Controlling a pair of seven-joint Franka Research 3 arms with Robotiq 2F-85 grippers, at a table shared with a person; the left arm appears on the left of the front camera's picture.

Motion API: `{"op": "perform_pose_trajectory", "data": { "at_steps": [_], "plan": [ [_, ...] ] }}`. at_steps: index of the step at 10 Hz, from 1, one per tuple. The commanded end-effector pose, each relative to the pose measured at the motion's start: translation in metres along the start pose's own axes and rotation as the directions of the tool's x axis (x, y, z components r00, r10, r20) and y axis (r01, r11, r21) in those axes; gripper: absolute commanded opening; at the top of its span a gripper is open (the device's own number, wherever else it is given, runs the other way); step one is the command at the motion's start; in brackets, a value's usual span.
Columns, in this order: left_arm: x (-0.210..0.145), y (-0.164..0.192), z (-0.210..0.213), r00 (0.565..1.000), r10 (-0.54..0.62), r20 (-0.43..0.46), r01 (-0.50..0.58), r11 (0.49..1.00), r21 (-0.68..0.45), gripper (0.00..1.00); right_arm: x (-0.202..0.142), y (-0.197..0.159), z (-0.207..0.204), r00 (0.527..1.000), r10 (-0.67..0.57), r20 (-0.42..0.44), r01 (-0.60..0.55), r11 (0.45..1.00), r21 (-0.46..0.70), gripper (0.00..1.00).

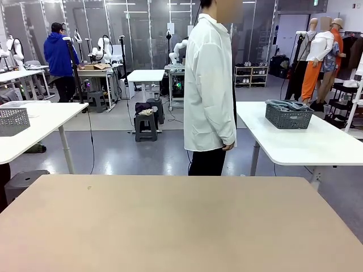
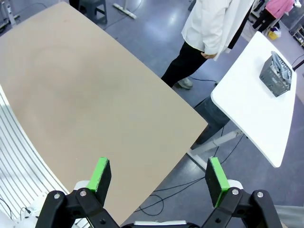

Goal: Fold the towels and place them in the basket.
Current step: When a person lays out a Towel with hook on the table, fold it in half twice.

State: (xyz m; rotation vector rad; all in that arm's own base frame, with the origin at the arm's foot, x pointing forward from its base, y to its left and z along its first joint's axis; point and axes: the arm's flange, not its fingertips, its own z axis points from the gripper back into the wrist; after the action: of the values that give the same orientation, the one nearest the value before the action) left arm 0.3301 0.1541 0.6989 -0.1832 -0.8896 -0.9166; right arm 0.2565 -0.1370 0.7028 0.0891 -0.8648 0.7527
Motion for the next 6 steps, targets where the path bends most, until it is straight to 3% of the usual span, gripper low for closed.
{"op": "perform_pose_trajectory", "data": {
  "at_steps": [1, 6],
  "plan": [
    [0.015, -0.003, 0.021, 1.0, -0.017, 0.026, 0.017, 1.0, -0.017, 1.0, 0.001, 0.001, 0.012, 0.999, 0.041, -0.005, -0.041, 0.999, 0.011, 1.0],
    [0.072, -0.031, 0.04, 0.998, -0.04, 0.052, 0.044, 0.997, -0.068, 1.0, 0.004, 0.006, 0.03, 0.996, 0.092, -0.001, -0.092, 0.995, 0.043, 1.0]
  ]
}}
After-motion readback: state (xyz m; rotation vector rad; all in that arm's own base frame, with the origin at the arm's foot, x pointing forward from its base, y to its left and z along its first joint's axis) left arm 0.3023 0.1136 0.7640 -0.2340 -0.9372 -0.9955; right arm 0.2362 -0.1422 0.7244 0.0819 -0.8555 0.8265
